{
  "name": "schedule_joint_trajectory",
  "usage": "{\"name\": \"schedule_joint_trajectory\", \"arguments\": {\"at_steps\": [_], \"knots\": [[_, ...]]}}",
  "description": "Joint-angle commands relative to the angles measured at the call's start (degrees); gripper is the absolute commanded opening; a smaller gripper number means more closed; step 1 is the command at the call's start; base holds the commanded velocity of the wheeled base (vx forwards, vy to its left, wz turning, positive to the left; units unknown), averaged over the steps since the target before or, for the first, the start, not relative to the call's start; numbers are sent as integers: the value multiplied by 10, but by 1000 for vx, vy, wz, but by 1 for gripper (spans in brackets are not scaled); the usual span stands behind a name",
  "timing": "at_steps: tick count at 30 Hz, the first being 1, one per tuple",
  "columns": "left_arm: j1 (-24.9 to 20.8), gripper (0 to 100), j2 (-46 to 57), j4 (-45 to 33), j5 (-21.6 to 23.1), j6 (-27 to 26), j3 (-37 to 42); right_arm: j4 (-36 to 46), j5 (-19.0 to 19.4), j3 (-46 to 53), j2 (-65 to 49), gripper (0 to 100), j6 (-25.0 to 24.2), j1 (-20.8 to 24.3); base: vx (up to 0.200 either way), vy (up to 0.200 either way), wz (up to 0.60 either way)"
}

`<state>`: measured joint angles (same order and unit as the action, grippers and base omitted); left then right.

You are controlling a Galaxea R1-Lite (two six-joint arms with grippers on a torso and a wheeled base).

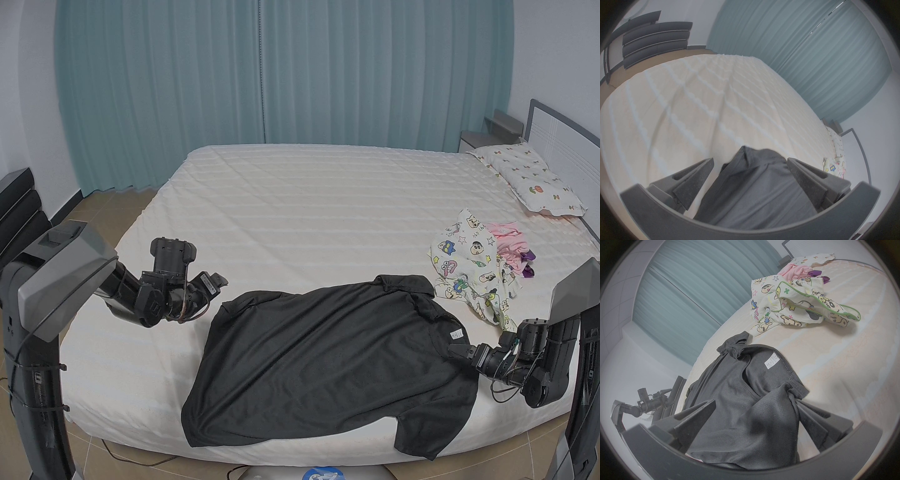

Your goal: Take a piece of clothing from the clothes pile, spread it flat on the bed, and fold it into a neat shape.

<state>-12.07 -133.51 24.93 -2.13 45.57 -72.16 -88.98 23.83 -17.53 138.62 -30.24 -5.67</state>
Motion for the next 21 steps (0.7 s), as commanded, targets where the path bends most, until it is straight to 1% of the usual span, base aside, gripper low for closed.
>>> {"name": "schedule_joint_trajectory", "arguments": {"at_steps": [1,7,12,19,20,21], "knots": [[-3,100,-115,-40,1,4,-133,-9,-2,0,7,100,0,7,0,0,0],[-15,100,-159,-63,0,5,-212,-8,-5,0,13,100,2,15,0,0,0],[-23,100,-182,-68,-6,3,-228,-9,-5,0,16,100,4,21,0,0,0],[-23,100,-192,-67,-7,1,-241,-9,-5,-1,17,100,4,24,0,0,0],[-23,0,-195,-69,-8,1,-250,-9,-5,0,17,100,4,25,0,0,0],[-22,0,-196,-68,-9,1,-252,-8,-5,0,17,100,4,25,0,0,0]]}}
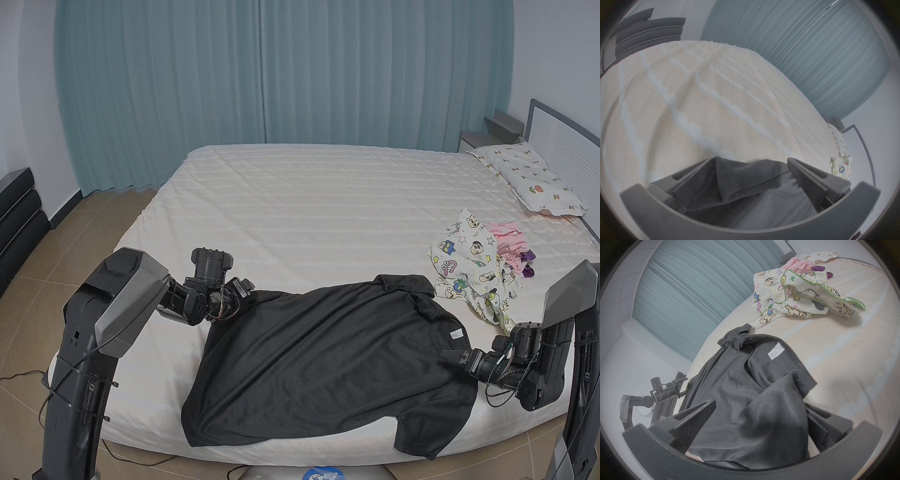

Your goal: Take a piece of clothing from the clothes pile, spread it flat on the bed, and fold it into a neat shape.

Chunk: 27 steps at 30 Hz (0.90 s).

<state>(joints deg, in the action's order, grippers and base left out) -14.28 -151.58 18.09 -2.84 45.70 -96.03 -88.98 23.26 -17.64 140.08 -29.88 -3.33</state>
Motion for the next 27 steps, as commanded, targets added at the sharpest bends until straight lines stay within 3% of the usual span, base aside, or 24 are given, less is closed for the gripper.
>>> {"name": "schedule_joint_trajectory", "arguments": {"at_steps": [1,12,27], "knots": [[0,0,-16,2,-3,0,-14,-8,0,1,3,100,0,1,0,0,0],[34,0,-14,8,-68,-4,-50,-9,0,1,2,100,-2,1,0,0,0],[100,0,-48,-2,-73,-18,-132,-9,-4,1,7,100,-1,2,0,0,0]]}}
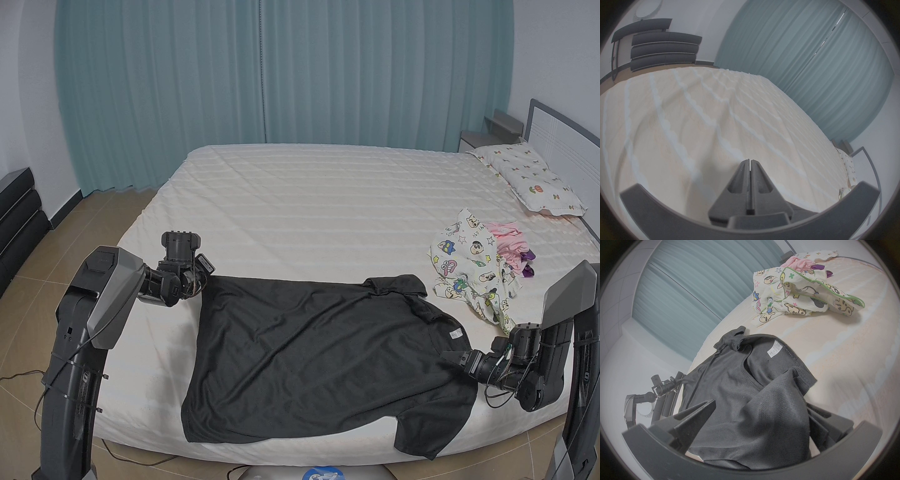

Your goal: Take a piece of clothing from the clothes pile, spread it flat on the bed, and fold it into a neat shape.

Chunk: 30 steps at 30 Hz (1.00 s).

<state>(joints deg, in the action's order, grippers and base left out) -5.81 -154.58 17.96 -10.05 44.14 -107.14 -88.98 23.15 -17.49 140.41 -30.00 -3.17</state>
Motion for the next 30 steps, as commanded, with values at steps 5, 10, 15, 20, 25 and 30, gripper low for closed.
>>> {"name": "schedule_joint_trajectory", "arguments": {"at_steps": [5,10,15,20,25,30], "knots": [[25,0,-24,-2,-1,-8,-31,-9,-10,-2,6,100,-1,1,0,0,0],[32,0,-29,-2,-2,-12,-42,-9,-10,-3,7,100,-1,4,0,0,0],[42,0,-34,-2,-6,-12,-58,-9,-10,-3,6,100,-1,4,0,0,0],[47,0,-38,0,-10,-10,-71,-9,-10,-3,6,100,-1,4,0,0,0],[47,100,-37,-2,-9,-7,-66,-9,-10,-3,6,100,-1,4,0,0,0],[47,100,-6,-13,-5,12,-24,-9,-11,-3,-2,100,-3,4,0,0,0]]}}
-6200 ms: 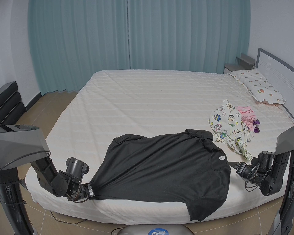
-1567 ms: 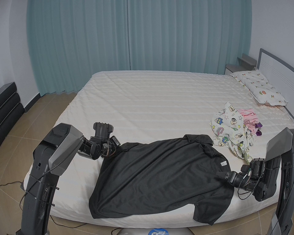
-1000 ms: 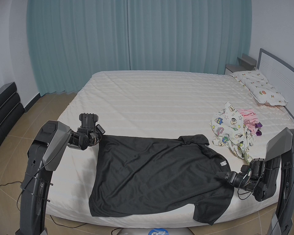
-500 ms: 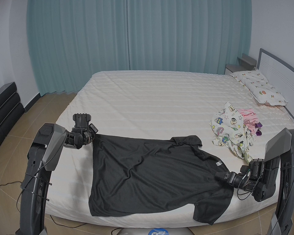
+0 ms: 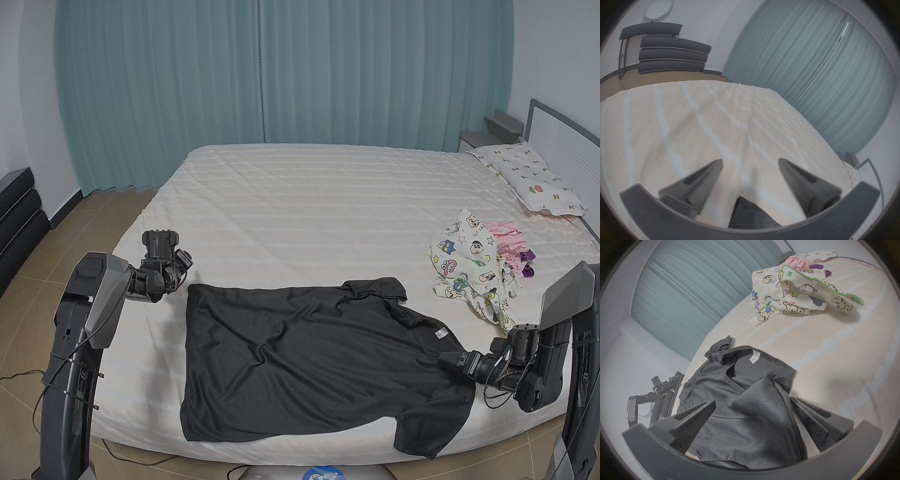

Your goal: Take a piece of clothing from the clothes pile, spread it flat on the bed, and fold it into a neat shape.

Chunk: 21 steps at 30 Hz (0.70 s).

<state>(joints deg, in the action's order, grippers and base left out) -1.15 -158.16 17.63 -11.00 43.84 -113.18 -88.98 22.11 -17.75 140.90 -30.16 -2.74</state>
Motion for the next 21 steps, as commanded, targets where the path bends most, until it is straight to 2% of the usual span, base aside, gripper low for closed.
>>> {"name": "schedule_joint_trajectory", "arguments": {"at_steps": [1,2,3,6,8,10,13,16,21], "knots": [[0,100,51,-11,10,27,65,-10,-1,-1,-14,100,-3,-1,0,0,0],[0,100,55,-9,12,31,72,-10,-1,-2,-16,100,-3,-1,0,0,0],[-3,100,89,-4,41,52,127,-9,-1,-7,-32,100,-14,-5,0,0,0],[-4,100,152,14,94,77,228,-9,-8,-21,-57,100,-63,-7,0,0,0],[-4,100,187,41,121,91,295,-8,-30,-36,-66,100,-104,-1,0,0,0],[-7,100,228,92,142,121,390,-4,-73,-58,-63,100,-133,18,0,0,0],[-11,100,265,154,163,149,491,0,-111,-86,-53,100,-137,38,0,0,0],[-13,100,296,210,177,158,579,20,-131,-110,-54,100,-137,57,0,0,0],[-20,100,309,307,196,191,670,138,-161,-198,-79,100,-139,93,0,0,0]]}}
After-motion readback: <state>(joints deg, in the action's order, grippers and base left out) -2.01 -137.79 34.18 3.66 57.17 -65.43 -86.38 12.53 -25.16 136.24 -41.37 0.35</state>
